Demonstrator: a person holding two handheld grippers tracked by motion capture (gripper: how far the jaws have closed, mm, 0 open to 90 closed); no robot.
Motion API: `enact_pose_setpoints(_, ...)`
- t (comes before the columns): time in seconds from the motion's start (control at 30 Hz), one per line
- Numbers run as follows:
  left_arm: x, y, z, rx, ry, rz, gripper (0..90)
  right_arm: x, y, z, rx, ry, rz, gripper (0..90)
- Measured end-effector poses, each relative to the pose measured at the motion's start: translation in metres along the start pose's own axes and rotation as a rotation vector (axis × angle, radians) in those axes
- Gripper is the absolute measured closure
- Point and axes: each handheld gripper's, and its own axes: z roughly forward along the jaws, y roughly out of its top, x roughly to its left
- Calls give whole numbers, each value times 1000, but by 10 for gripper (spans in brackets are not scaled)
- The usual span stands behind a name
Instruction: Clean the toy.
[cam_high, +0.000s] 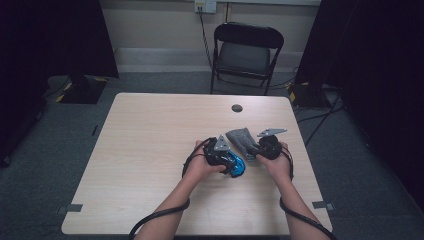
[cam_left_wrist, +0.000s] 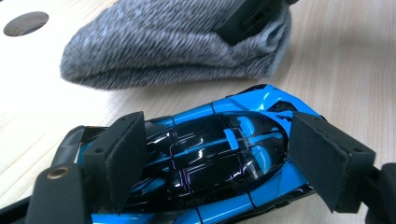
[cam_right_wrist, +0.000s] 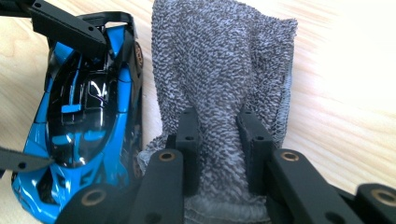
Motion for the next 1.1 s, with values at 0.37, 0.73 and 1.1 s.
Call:
enact_pose_setpoints(0.37, 0, 0, 0, -3, -2, 3, 197, 12, 8, 21, 37, 1, -43, 731)
enact_pose_setpoints(0.73, 1, -1, 0, -5, -1, -2, 197, 22, 12, 31, 60, 14, -82, 704)
enact_pose_setpoints(1.1, 1, -1, 0, -9, -1, -4, 198, 19, 11, 30, 65, 36, -105, 718)
